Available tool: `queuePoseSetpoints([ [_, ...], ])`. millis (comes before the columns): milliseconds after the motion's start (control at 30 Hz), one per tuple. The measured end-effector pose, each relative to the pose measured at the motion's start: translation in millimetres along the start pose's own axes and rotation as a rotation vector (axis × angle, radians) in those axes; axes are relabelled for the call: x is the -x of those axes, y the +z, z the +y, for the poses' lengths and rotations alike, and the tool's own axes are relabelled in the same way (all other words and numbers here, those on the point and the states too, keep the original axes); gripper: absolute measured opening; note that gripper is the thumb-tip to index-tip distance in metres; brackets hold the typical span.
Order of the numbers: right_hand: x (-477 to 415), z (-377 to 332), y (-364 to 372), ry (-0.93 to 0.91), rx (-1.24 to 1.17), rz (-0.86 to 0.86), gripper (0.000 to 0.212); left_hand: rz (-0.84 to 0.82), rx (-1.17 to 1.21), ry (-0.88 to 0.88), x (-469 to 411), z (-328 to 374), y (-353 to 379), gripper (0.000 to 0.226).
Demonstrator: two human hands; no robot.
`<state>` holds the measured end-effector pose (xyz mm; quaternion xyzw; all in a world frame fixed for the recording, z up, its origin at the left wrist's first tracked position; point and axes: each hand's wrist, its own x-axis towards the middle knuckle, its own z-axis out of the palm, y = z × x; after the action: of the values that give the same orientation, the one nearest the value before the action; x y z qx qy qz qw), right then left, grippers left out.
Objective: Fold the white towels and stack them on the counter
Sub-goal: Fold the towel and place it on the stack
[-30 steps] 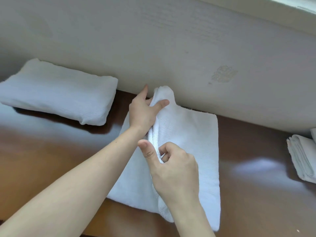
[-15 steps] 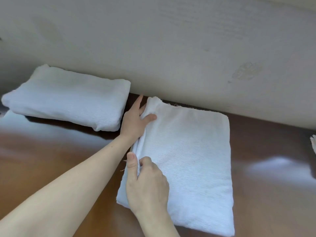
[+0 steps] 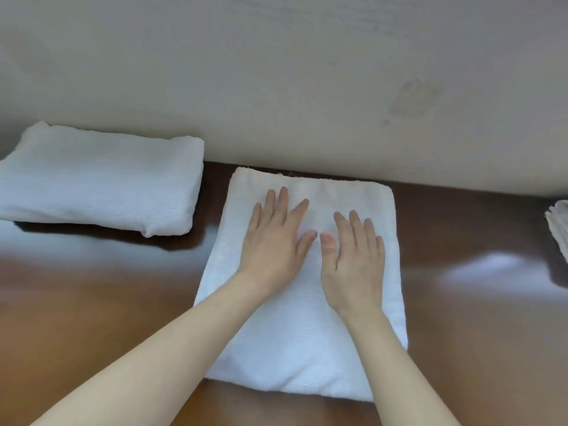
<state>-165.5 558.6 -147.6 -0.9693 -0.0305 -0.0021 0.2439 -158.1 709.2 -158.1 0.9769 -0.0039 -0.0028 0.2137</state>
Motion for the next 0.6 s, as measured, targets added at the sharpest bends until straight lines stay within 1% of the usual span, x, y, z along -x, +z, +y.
queuePoseSetpoints([
  [33, -6, 10, 2, -0.018, 0.163, -0.079, 0.076, -0.048, -0.066, -0.004, 5, 0, 10, 0.065],
  [67, -8, 21, 5, -0.036, 0.267, -0.135, 0.075, -0.062, -0.126, 0.001, 8, -1, 18, 0.068],
  [133, -6, 39, 7, -0.058, 0.349, -0.148, 0.071, -0.037, -0.184, 0.006, 9, -9, 22, 0.069],
  [300, 2, 65, -5, 0.078, 0.299, -0.113, 0.068, -0.032, -0.232, -0.051, 14, -24, 18, 0.067],
  [367, 7, 70, -10, 0.115, 0.294, -0.132, 0.07, -0.04, -0.242, -0.101, 20, -26, 14, 0.07],
  [433, 4, 70, -13, 0.125, 0.307, -0.111, 0.072, -0.045, -0.25, -0.134, 20, -23, 13, 0.073],
  [533, -20, 54, -11, -0.008, 0.309, -0.051, 0.07, -0.014, -0.228, -0.068, 2, -9, 17, 0.071],
  [600, -38, 49, -5, -0.102, 0.311, -0.069, 0.065, -0.004, -0.241, 0.02, -17, 0, 23, 0.063],
])
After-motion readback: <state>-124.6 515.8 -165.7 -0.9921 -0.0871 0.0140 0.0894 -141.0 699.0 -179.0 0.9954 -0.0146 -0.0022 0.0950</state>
